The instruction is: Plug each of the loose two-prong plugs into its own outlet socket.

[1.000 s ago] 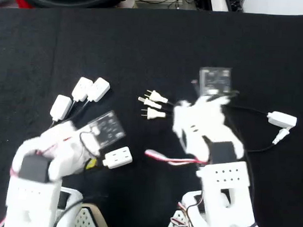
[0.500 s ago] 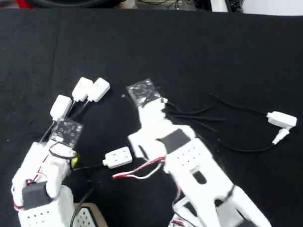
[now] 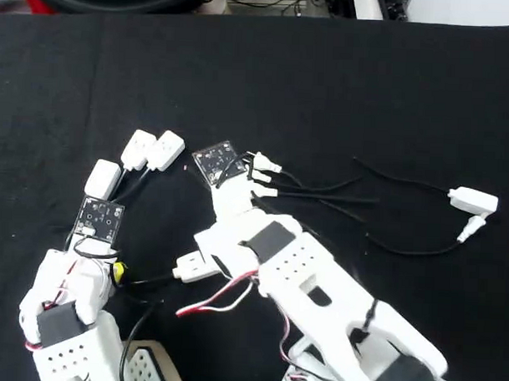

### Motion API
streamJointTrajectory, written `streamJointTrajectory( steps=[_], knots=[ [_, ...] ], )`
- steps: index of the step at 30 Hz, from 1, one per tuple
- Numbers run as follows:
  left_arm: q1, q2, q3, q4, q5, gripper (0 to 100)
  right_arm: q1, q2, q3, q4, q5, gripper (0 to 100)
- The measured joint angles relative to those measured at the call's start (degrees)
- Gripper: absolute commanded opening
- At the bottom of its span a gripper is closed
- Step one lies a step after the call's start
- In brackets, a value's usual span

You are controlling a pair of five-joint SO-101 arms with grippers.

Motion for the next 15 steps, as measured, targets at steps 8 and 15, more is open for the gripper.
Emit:
streamJointTrajectory(
  steps=[8, 15],
  knots=[
    [-0.2, 0.0, 0.4, -0.1, 0.1, 27, -2.3, 4.4, 0.0, -1.2, -7.7, 1.2],
    [-0.2, 0.0, 0.4, -0.1, 0.1, 27, -2.3, 4.4, 0.0, -0.3, -8.4, 1.2]
  ],
)
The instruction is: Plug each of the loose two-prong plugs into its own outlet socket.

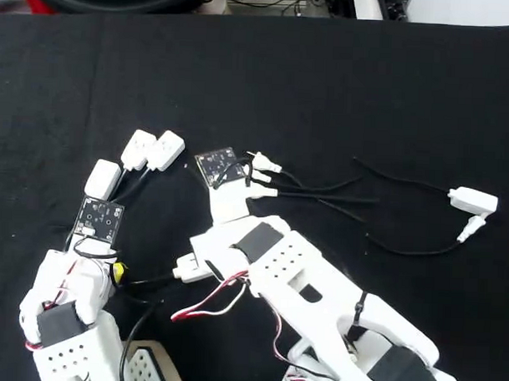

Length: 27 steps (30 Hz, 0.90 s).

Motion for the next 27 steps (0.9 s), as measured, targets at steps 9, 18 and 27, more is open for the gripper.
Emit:
streamJointTrajectory(
  steps=[9, 18, 27],
  knots=[
    [0.0, -0.1, 0.3, 0.0, 0.0, 27, 0.1, -0.1, -0.1, 1.1, -0.1, 1.2],
    [0.0, -0.1, 0.3, 0.0, 0.0, 27, 0.2, 0.6, -0.2, 1.1, -0.1, 1.2],
    [0.0, -0.1, 0.3, 0.0, 0.0, 27, 1.3, 6.0, -1.7, 1.3, -0.1, 1.2]
  ],
)
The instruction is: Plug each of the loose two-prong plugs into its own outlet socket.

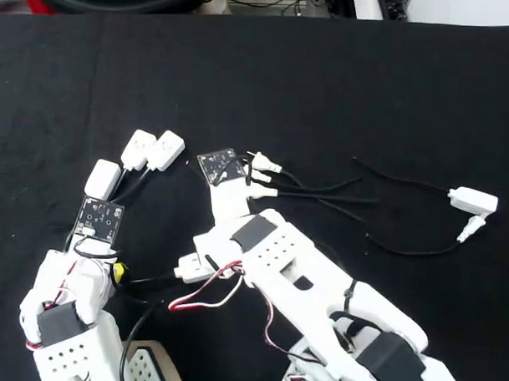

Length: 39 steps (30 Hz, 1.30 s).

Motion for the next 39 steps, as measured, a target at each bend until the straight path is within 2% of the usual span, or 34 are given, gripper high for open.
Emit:
streamJointTrajectory(
  steps=[10, 15, 18, 25, 39],
  knots=[
    [0.0, 0.0, 0.0, 0.0, 0.0, 27, -3.9, 0.2, 1.1, 0.7, 0.7, 1.2],
    [0.0, 0.0, 0.2, -0.2, 0.0, 27, -3.9, 0.2, 1.1, 1.0, 2.4, 1.2],
    [0.0, 0.1, 0.4, -0.9, -0.2, 27, -0.2, 0.2, 1.0, 4.0, 4.8, 1.2],
    [0.0, 0.1, 1.0, -1.0, -0.2, 27, 19.5, -0.4, 0.7, 10.2, 14.8, 1.2],
    [0.0, 0.1, 1.0, -1.0, -0.3, 27, 74.7, 0.1, -3.9, 9.1, 47.6, 1.2]
  ],
)
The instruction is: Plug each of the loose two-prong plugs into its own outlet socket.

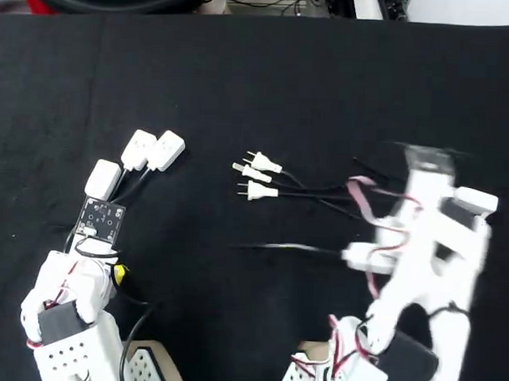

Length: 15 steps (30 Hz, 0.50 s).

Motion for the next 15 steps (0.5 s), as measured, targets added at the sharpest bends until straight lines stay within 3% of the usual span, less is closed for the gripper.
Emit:
streamJointTrajectory(
  steps=[4, 5, 13, 15],
  knots=[
    [0.0, 0.0, 0.0, 0.0, -0.1, 27, 13.6, 0.3, -1.7, -7.4, 7.5, 1.2],
    [0.0, 0.0, 0.0, 0.0, -0.1, 27, 21.1, 0.3, -1.8, -17.4, 11.6, 1.2],
    [0.0, 0.0, 0.0, 0.0, -0.1, 27, 26.7, 0.4, 5.2, -39.5, 14.4, 1.6],
    [0.0, 0.0, 0.0, 0.0, -0.1, 27, 27.0, 0.4, 6.9, -42.0, 14.4, 6.7]
  ],
)
